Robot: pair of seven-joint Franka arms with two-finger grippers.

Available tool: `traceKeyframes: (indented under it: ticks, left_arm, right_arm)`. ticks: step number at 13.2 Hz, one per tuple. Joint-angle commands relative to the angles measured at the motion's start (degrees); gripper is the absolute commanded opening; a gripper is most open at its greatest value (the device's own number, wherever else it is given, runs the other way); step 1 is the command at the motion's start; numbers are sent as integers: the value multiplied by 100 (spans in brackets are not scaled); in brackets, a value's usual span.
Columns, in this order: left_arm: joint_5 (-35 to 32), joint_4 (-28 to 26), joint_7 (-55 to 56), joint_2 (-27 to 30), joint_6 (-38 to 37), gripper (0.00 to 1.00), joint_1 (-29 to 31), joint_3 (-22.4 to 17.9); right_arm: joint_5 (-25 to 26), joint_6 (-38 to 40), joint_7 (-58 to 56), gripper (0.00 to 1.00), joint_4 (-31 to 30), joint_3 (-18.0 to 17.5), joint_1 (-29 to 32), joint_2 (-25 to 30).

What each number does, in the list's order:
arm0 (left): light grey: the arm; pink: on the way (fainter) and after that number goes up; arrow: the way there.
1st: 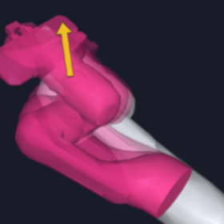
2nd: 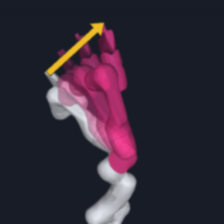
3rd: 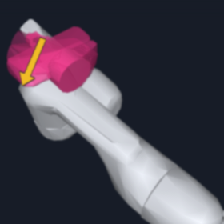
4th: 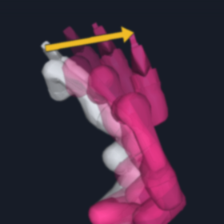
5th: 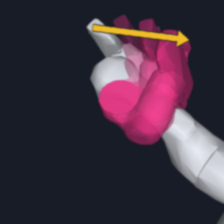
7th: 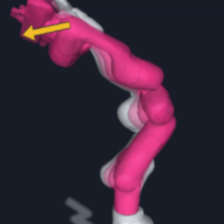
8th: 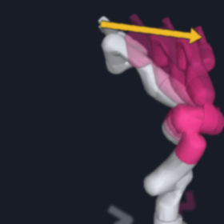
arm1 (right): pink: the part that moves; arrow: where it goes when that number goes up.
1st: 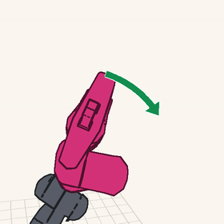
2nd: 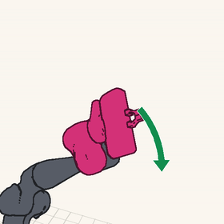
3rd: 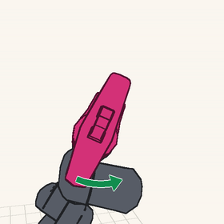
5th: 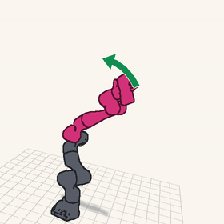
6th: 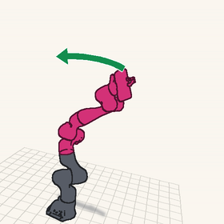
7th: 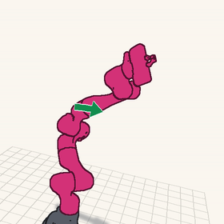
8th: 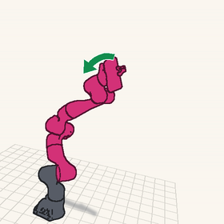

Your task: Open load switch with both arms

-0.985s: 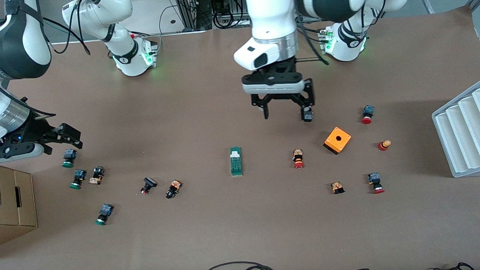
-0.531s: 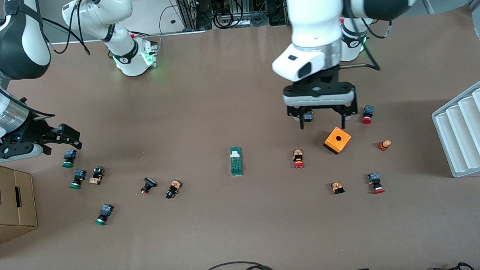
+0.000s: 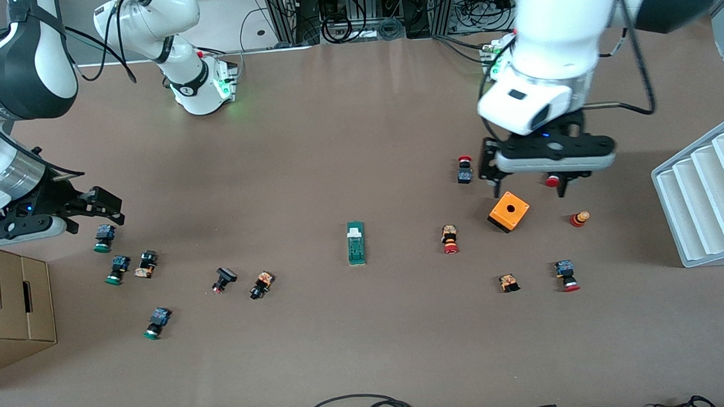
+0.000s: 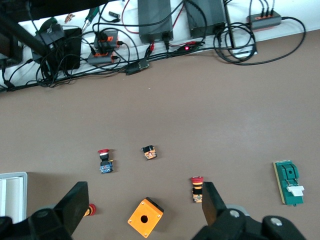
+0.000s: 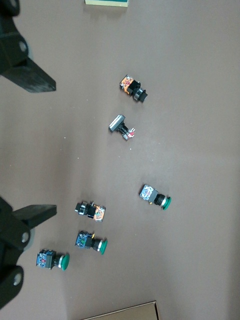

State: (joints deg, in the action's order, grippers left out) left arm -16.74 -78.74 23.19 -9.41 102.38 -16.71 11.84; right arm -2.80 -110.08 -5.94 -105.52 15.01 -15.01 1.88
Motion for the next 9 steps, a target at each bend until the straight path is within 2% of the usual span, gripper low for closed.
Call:
traceKeyframes:
  ticks: [1,3,4,8,9]
  left_arm:
    - [748,26,-122,167,-226,100,553,46]
    - [1066,26,-105,264,-446,100,879,37]
    - [1215,8,-105,290,-560,100,1054,37]
    - [1620,-18,-244,291,-833,100,1757,29]
    - [1708,-27,-602,299,-912,100,1951,29]
  right_arm:
    - [174,109,-12,100,84,46,-11,75]
    - [366,941,31,100,485,11,-37,32]
    - [367,1075,22,100,628,2,-46,-47]
    - [420,1129,40,100,717,2,-46,23]
    - [368,1164,31,100,726,11,-28,66]
